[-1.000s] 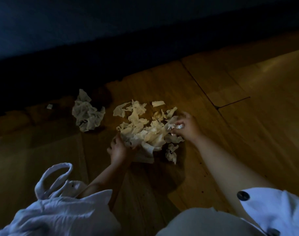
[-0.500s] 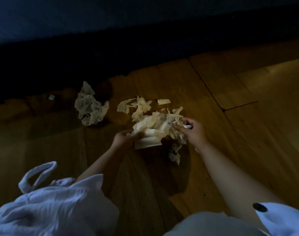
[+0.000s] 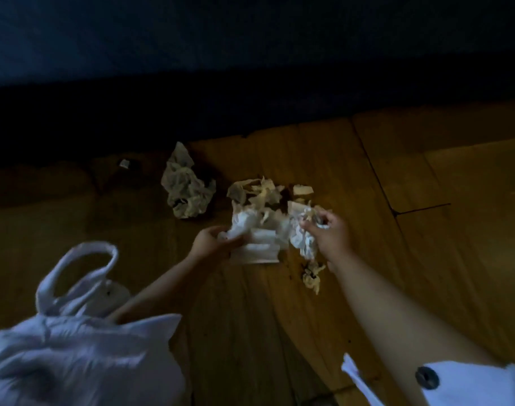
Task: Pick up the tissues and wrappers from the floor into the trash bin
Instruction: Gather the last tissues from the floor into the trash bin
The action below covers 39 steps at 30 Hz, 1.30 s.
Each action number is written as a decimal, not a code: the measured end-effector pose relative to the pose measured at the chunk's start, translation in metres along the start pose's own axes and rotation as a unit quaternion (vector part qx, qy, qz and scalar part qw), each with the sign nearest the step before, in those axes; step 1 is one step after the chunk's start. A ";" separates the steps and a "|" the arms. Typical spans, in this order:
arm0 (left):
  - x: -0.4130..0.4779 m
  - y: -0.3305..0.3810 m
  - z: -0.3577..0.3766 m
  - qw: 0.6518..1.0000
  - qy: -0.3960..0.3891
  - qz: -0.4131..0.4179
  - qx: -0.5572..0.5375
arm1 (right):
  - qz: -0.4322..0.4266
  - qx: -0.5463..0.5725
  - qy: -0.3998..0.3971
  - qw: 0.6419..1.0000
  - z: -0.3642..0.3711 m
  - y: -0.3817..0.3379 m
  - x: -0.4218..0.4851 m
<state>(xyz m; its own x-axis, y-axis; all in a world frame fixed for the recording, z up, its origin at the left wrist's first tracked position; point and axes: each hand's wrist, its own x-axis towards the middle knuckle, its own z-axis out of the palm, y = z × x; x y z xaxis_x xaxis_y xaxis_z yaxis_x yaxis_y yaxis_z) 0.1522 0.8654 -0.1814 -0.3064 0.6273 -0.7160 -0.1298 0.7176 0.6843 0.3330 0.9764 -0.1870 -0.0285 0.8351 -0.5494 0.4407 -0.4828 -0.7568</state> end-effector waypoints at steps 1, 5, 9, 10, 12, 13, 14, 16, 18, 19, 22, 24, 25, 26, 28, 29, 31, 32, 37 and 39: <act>-0.015 0.002 -0.004 1.000 0.001 -0.004 -0.018 | 0.021 0.023 0.013 0.999 0.005 -0.005 -0.014; -0.074 0.017 -0.028 0.996 0.021 -0.018 -0.085 | 0.037 0.041 0.002 0.998 0.016 -0.041 -0.073; -0.148 0.048 -0.060 0.990 0.034 -0.038 -0.135 | 0.053 0.058 -0.009 0.997 0.017 -0.094 -0.142; -0.167 0.059 -0.069 0.988 0.038 -0.039 -0.143 | 0.056 0.059 -0.012 0.997 0.018 -0.107 -0.157; -0.202 0.079 -0.086 0.985 0.048 -0.035 -0.159 | 0.064 0.062 -0.017 0.996 0.020 -0.134 -0.186; -0.218 0.088 -0.094 0.984 0.054 -0.034 -0.168 | 0.069 0.062 -0.021 0.995 0.022 -0.147 -0.200; -0.232 0.098 -0.103 0.982 0.062 -0.032 -0.176 | 0.071 0.064 -0.028 0.995 0.024 -0.161 -0.213; -0.260 0.114 -0.122 0.977 0.086 -0.030 -0.192 | 0.070 0.066 -0.047 0.994 0.030 -0.190 -0.240; -0.287 0.127 -0.142 0.971 0.106 -0.028 -0.214 | 0.067 0.065 -0.077 0.993 0.038 -0.216 -0.265; -0.301 0.132 -0.151 0.967 0.115 -0.026 -0.225 | 0.065 0.063 -0.094 0.991 0.042 -0.228 -0.278; -0.344 0.142 -0.178 0.956 0.138 -0.018 -0.257 | 0.049 0.045 -0.142 0.988 0.059 -0.259 -0.313; -0.368 0.138 -0.197 0.947 0.159 -0.011 -0.279 | 0.041 0.021 -0.173 0.984 0.074 -0.272 -0.334; -0.379 0.133 -0.208 0.941 0.177 -0.011 -0.288 | 0.037 0.009 -0.187 0.982 0.083 -0.278 -0.345; -0.388 0.125 -0.220 0.934 0.199 -0.011 -0.296 | 0.034 0.001 -0.201 0.979 0.094 -0.283 -0.356; -0.400 0.106 -0.243 0.922 0.232 -0.019 -0.310 | 0.028 -0.006 -0.219 0.975 0.120 -0.289 -0.374; -0.406 0.096 -0.255 0.915 0.245 -0.027 -0.320 | 0.022 -0.014 -0.227 0.974 0.136 -0.291 -0.381; -0.416 0.076 -0.281 0.901 0.267 -0.037 -0.341 | 0.020 -0.020 -0.245 0.969 0.172 -0.292 -0.397; -0.418 0.064 -0.296 0.891 0.278 -0.038 -0.356 | 0.023 -0.018 -0.253 0.967 0.193 -0.291 -0.405; -0.437 0.009 -0.388 0.854 0.334 -0.046 -0.396 | 0.048 -0.039 -0.314 0.947 0.312 -0.274 -0.454; -0.446 -0.013 -0.432 0.838 0.354 -0.049 -0.413 | 0.060 -0.042 -0.345 0.936 0.360 -0.269 -0.479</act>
<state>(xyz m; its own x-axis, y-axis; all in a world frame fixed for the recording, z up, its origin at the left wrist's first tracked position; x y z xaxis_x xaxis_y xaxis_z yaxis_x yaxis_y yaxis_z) -0.1166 0.4457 0.1893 -0.7006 0.0317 -0.7128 -0.7058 0.1165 0.6988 -0.0951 0.6114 0.1521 -0.5333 0.3933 -0.7489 0.5458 -0.5165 -0.6598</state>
